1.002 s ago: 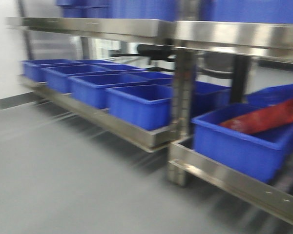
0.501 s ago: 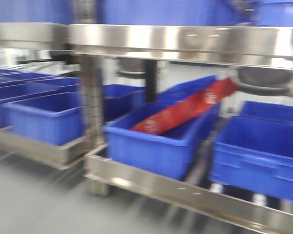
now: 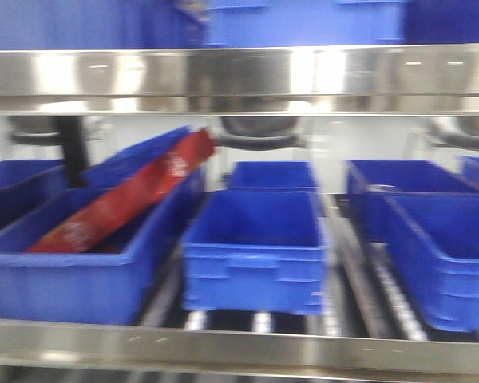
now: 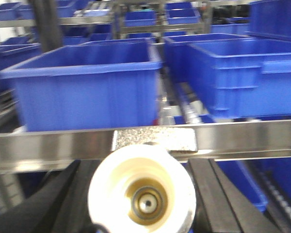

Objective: Place valve from conveyor to right shelf box

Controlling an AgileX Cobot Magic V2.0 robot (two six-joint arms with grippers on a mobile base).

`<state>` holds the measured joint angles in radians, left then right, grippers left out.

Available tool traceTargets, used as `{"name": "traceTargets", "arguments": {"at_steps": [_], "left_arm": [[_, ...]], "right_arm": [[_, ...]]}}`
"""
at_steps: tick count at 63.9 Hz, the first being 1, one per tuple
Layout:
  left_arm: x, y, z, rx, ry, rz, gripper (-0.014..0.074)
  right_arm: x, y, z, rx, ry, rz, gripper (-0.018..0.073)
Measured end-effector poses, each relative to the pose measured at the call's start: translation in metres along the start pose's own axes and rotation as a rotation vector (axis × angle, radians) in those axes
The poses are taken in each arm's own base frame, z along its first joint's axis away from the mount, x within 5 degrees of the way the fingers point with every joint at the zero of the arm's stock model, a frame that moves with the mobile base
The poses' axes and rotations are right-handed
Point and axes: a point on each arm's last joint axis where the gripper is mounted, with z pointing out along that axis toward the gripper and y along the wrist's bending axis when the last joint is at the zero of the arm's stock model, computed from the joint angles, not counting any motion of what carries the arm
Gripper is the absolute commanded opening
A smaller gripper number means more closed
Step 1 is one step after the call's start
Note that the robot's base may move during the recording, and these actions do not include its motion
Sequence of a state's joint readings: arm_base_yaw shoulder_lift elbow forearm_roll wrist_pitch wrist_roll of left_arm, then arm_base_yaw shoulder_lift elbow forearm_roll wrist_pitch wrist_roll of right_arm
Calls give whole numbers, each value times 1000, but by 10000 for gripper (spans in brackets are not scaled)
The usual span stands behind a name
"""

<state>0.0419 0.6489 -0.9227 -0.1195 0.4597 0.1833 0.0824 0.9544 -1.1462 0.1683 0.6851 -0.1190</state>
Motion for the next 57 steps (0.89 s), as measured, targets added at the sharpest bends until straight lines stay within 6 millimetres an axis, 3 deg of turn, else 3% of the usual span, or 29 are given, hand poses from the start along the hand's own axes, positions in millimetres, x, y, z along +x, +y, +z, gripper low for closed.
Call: {"name": "traceTargets", "arguments": {"at_steps": [57], "left_arm": [[0, 0, 1, 1, 2, -2, -111]], "right_arm": [[0, 0, 0, 1, 0, -2, -154]]}}
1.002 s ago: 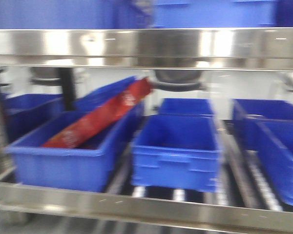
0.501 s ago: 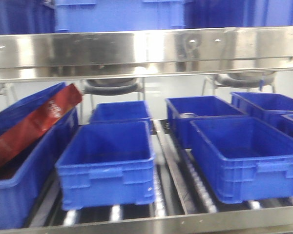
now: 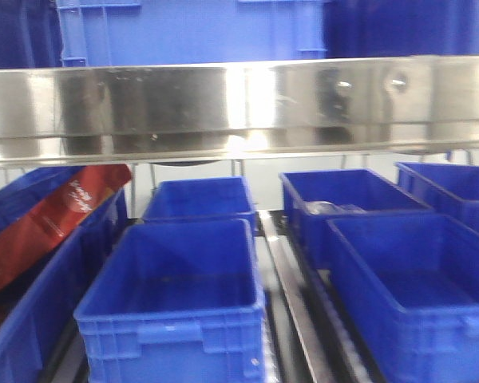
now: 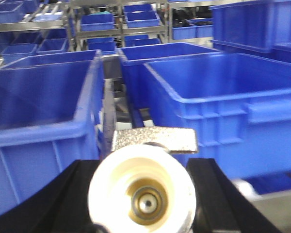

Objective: Place valve from conveyor to right shelf box

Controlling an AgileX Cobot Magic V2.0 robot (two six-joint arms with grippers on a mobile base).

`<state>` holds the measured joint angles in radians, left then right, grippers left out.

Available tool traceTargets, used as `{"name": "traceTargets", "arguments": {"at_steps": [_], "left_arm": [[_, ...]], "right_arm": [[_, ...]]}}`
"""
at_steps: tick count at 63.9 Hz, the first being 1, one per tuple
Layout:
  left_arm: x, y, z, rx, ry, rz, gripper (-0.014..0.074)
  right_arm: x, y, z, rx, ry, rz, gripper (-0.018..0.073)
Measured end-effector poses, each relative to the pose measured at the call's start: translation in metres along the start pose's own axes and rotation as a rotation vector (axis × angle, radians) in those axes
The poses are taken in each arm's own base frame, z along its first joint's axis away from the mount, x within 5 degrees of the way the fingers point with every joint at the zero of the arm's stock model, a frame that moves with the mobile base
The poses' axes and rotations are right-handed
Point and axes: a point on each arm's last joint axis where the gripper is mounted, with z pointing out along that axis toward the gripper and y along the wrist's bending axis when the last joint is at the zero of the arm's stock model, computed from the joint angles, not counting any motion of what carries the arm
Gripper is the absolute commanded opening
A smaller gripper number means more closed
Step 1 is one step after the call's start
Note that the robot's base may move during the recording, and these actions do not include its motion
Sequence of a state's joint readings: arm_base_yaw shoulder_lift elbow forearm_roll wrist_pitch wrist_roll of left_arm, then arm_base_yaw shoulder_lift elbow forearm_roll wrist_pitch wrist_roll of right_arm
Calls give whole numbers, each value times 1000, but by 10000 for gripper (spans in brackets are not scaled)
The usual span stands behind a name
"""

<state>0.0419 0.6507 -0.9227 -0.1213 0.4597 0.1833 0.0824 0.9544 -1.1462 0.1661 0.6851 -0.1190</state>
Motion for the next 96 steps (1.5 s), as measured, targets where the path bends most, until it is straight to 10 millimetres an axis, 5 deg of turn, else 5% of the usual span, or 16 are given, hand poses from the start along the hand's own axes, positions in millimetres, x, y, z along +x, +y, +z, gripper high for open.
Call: {"name": "traceTargets", "arguments": {"at_steps": [96], "left_arm": [[0, 0, 0, 0, 0, 0, -111]], "right_arm": [[0, 0, 0, 0, 0, 0, -154]]}}
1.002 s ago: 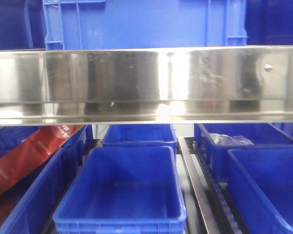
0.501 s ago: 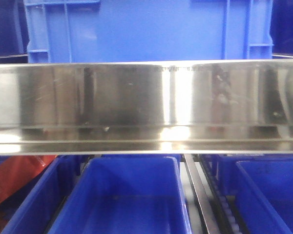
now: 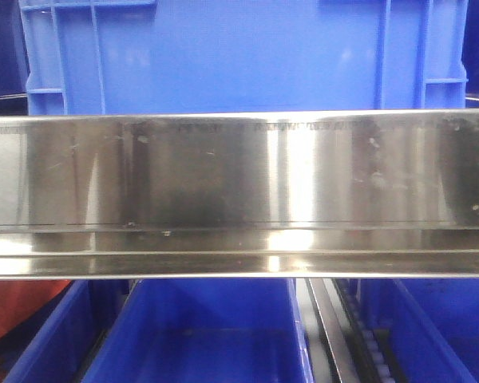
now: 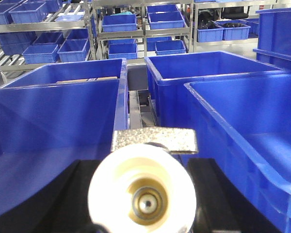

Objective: Place valve from conveyor to right shelf box

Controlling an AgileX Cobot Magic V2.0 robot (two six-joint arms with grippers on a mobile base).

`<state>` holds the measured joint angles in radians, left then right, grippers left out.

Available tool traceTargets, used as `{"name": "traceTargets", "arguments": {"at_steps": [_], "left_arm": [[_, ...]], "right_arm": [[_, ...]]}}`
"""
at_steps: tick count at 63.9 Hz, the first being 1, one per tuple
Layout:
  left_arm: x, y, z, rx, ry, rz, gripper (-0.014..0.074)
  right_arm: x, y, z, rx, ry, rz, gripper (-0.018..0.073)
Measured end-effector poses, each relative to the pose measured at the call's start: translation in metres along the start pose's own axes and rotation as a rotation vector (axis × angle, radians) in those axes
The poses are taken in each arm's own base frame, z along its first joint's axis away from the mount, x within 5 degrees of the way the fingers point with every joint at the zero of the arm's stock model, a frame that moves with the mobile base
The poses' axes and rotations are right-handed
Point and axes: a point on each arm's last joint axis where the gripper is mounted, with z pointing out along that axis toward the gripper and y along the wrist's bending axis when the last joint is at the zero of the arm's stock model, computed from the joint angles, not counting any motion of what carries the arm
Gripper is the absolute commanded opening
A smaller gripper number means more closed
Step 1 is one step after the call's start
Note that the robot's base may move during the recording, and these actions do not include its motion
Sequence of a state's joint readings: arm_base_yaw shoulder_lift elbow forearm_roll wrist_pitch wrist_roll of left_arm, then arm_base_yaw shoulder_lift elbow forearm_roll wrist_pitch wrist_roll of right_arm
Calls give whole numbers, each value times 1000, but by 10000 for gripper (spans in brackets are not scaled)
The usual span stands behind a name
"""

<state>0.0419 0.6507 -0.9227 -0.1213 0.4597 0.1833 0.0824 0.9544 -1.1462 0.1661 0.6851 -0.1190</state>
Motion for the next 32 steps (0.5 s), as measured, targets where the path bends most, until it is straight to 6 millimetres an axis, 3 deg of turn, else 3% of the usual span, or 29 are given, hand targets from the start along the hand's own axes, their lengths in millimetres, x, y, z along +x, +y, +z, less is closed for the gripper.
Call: {"name": "traceTargets", "arguments": {"at_steps": [32], "left_arm": [[0, 0, 0, 0, 0, 0, -111]], "right_arm": [[0, 0, 0, 0, 0, 0, -154]]}}
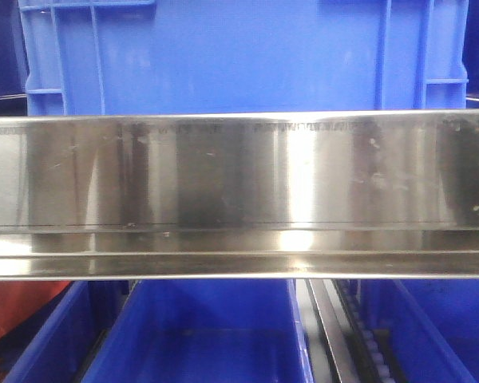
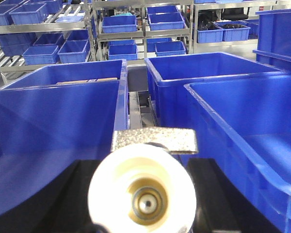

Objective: Place valve from conveyor to right shelf box

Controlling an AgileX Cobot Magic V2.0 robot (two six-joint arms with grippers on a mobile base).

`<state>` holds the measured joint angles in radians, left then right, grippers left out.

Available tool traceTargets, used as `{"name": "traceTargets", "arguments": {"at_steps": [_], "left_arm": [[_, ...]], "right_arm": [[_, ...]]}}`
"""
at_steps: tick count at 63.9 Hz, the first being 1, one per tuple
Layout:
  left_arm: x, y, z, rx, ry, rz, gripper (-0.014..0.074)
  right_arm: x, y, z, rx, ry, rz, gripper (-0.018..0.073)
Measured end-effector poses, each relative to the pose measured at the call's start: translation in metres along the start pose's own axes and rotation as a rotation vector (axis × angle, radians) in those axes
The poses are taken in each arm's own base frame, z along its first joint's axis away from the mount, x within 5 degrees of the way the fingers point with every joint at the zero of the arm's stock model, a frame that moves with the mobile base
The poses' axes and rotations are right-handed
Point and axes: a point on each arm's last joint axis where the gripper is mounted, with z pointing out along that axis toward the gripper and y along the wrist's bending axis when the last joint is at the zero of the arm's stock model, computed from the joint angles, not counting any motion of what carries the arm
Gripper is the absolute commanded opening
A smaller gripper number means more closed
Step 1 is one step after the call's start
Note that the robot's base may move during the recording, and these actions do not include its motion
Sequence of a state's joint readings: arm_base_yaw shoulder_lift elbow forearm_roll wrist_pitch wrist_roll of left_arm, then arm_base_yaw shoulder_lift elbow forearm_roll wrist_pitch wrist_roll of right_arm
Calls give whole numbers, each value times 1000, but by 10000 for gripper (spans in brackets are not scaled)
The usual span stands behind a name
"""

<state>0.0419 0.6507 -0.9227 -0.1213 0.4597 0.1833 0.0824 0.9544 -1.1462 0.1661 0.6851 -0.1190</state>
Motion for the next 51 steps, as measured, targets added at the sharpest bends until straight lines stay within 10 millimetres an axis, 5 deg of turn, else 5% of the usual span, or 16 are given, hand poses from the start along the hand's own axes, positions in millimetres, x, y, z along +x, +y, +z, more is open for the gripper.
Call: {"name": "traceTargets", "arguments": {"at_steps": [38, 51], "left_arm": [[-1, 0, 0, -1, -6, 0, -111], [-16, -1, 4, 16, -62, 6, -111]], "right_arm": [[0, 0, 0, 0, 0, 0, -154], [-6, 1, -3, -3, -34, -2, -154]]}}
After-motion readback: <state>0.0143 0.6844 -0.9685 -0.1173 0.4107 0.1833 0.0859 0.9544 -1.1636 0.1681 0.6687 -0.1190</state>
